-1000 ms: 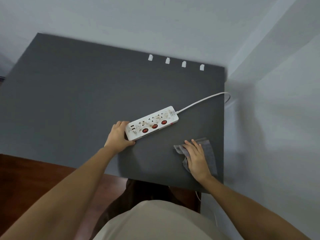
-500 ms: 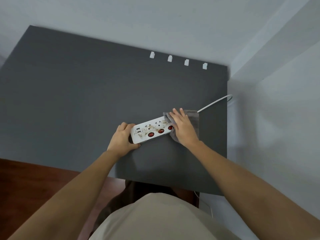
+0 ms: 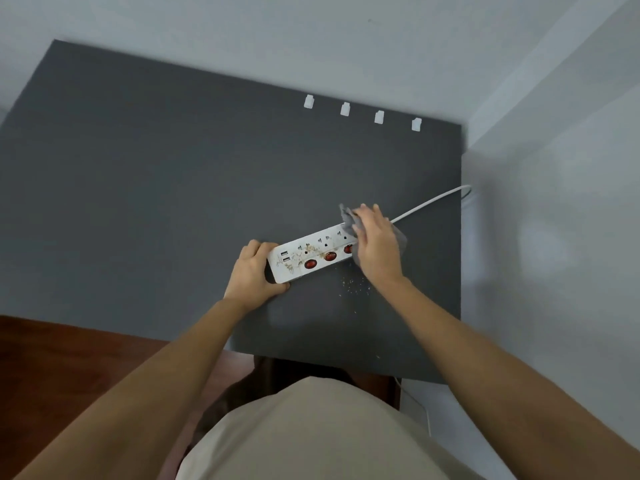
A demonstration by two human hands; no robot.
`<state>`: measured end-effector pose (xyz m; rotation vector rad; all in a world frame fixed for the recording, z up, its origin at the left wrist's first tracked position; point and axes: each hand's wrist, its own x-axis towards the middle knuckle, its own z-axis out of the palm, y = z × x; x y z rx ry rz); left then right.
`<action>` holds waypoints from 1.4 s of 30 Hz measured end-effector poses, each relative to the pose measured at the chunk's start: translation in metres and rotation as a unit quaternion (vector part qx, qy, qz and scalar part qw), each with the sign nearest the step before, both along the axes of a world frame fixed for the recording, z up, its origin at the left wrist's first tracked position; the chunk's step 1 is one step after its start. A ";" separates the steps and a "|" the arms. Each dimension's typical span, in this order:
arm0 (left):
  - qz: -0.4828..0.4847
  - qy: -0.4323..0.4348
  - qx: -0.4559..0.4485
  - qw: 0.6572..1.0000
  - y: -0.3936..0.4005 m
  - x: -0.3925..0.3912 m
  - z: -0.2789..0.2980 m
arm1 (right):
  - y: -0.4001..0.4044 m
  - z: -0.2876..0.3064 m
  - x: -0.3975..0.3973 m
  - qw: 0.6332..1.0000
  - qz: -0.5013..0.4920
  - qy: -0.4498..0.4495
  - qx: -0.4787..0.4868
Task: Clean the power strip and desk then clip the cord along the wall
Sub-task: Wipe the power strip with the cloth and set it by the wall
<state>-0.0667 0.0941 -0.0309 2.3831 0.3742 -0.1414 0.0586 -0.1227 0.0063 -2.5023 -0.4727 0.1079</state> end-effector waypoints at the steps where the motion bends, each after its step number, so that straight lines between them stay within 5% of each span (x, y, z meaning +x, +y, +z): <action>1: 0.000 -0.006 -0.001 1.000 -0.001 -0.001 0.000 | 0.012 -0.005 -0.001 0.999 0.018 0.025 -0.039; 4: -0.004 -0.009 -0.001 1.000 -0.001 -0.001 0.001 | 0.017 -0.021 -0.027 0.989 0.098 0.027 -0.106; 8: -0.006 -0.014 -0.002 1.000 -0.001 -0.001 0.003 | -0.026 -0.019 -0.059 0.972 0.219 0.022 -0.079; 11: 0.000 -0.019 -0.031 0.999 -0.001 0.001 0.006 | -0.050 -0.004 -0.055 0.989 0.124 0.073 0.036; 15: 0.007 -0.022 -0.077 0.997 -0.005 0.007 0.010 | -0.006 0.013 -0.023 0.989 -0.053 -0.029 0.134; 19: 0.019 -0.021 -0.102 0.994 -0.011 0.013 0.014 | 0.037 -0.002 -0.031 0.998 0.053 0.041 0.020; 23: 0.030 -0.014 -0.104 0.994 -0.009 0.016 0.014 | -0.005 -0.023 -0.064 0.973 0.225 0.019 -0.051; 26: 0.025 -0.017 -0.099 0.995 -0.007 0.019 0.015 | -0.035 -0.016 -0.065 0.989 0.117 0.068 0.061; 29: 0.015 -0.030 -0.089 0.995 -0.008 0.022 0.019 | -0.012 0.003 -0.041 0.986 -0.041 -0.020 0.161; 34: -0.008 -0.079 -0.074 0.994 -0.018 0.034 0.030 | 0.052 0.006 -0.044 0.994 0.073 -0.027 0.081; 39: 0.010 -0.079 -0.084 0.993 -0.017 0.033 0.031 | 0.009 -0.006 -0.056 0.971 0.227 -0.065 0.024; 42: 0.015 -0.069 -0.083 0.994 -0.015 0.034 0.030 | -0.015 -0.002 -0.051 0.982 0.175 -0.044 0.052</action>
